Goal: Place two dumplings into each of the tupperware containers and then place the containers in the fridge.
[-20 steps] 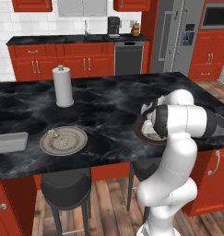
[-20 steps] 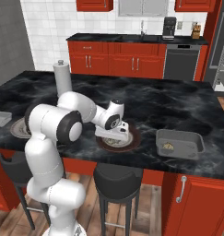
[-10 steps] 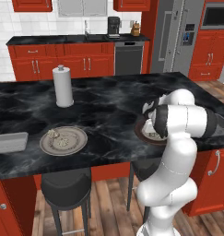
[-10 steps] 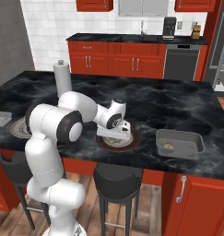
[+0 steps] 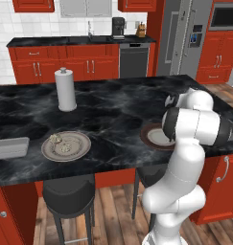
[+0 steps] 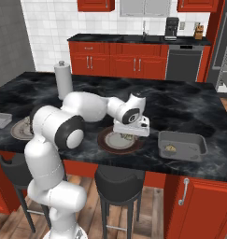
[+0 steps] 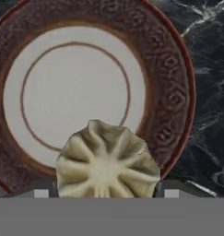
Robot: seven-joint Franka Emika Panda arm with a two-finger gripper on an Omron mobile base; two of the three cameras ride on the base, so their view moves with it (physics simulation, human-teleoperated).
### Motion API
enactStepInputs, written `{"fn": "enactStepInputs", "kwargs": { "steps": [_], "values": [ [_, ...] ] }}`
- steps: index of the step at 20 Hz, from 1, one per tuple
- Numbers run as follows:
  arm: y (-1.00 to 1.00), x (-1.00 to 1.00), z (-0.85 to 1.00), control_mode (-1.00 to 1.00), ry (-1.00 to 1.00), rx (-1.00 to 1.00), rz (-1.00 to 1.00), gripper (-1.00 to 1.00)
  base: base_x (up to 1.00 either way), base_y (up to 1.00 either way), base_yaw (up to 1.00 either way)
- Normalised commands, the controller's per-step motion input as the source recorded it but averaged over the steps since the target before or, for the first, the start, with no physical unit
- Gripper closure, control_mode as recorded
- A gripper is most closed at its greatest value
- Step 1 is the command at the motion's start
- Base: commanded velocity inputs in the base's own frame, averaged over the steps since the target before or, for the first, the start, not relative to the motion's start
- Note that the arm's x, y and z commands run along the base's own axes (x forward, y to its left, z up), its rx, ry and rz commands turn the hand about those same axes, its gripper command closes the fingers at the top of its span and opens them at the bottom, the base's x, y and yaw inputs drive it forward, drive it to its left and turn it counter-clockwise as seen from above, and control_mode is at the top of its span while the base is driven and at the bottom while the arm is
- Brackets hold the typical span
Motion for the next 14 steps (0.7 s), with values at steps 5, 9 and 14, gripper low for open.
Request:
{"fn": "enactStepInputs", "kwargs": {
  "steps": [5, 9, 14],
  "values": [
    [-0.93, -0.14, 0.39, -1.00, 0.02, 0.01, 0.00, 1.00, 0.00, 0.00, 0.00],
    [-0.85, 0.00, 0.00, -1.00, 0.00, 0.01, 0.00, 1.00, 0.00, 0.00, 0.00],
    [-0.77, 0.00, 0.00, -1.00, 0.00, 0.02, 0.00, 1.00, 0.00, 0.00, 0.00]
  ]
}}
